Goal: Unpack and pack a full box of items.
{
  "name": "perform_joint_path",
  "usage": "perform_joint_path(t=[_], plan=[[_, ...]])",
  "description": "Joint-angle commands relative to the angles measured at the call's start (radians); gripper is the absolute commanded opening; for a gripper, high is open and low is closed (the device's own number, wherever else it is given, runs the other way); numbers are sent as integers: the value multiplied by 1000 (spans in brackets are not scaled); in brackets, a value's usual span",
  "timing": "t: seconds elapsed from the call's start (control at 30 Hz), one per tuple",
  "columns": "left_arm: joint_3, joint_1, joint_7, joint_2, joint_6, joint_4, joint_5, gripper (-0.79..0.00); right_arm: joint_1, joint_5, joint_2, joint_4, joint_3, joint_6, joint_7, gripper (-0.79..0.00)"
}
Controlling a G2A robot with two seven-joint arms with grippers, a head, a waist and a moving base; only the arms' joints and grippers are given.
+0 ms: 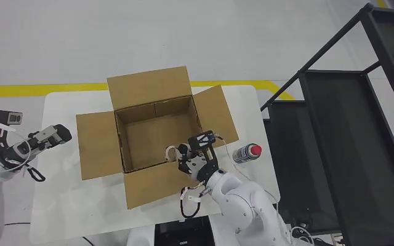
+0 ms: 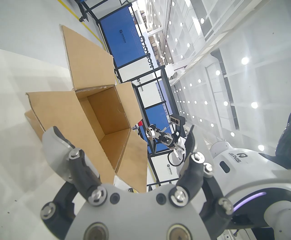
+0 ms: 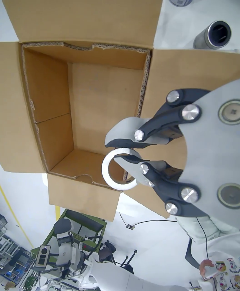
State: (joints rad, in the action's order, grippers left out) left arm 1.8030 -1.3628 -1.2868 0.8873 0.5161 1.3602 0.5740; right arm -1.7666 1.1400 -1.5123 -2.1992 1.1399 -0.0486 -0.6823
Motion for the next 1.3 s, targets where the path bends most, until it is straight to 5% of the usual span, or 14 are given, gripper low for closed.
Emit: perform_joint_path(t=[0.0, 0.37, 1.27], plan=[[0, 0, 0, 0, 0, 0, 0, 0, -32, -12, 5, -11, 26, -6, 16, -785], [0, 0, 0, 0, 0, 0, 0, 0, -266, -103, 38, -131, 187, 52, 141, -785], [0, 0, 0, 0, 0, 0, 0, 0, -270, -111, 38, -132, 190, 56, 145, -785]])
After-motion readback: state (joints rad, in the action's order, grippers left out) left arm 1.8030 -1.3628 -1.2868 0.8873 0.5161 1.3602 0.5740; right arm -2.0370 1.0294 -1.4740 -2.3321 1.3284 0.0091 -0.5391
